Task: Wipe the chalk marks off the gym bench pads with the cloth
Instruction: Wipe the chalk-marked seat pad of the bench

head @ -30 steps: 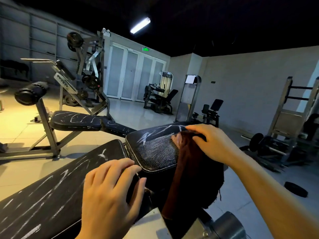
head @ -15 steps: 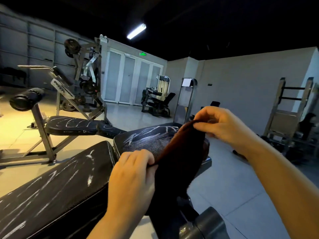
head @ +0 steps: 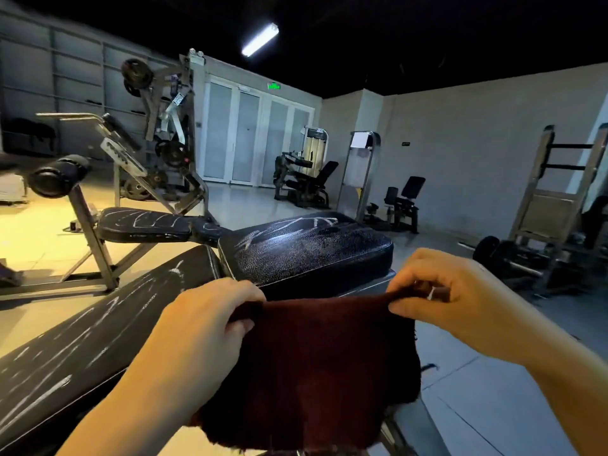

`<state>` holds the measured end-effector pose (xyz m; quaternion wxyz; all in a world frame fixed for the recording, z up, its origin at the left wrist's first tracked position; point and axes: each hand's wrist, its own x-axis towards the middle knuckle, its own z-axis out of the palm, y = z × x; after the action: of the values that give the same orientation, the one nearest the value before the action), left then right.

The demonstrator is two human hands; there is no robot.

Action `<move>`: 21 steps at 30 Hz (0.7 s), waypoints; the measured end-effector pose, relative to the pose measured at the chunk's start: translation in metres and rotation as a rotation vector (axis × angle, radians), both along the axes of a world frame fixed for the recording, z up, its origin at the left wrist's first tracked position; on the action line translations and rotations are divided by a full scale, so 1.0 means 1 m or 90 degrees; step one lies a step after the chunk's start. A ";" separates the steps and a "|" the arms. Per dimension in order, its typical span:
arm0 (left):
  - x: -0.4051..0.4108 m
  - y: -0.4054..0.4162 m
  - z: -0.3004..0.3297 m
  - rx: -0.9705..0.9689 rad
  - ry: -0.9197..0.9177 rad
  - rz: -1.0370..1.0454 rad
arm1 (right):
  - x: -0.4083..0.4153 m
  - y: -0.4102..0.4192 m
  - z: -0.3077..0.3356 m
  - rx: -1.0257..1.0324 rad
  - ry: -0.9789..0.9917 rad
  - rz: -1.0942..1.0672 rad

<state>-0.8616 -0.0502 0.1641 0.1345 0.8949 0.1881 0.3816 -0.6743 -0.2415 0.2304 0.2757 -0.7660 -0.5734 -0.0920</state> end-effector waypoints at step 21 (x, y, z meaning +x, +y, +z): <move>0.103 0.012 -0.039 0.348 0.020 0.273 | 0.068 -0.027 -0.061 0.122 0.368 -0.106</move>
<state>-0.7591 -0.0381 0.1249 -0.1961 0.8437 0.2646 0.4239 -0.6064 -0.2680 0.1698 0.4897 -0.7752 -0.3954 0.0535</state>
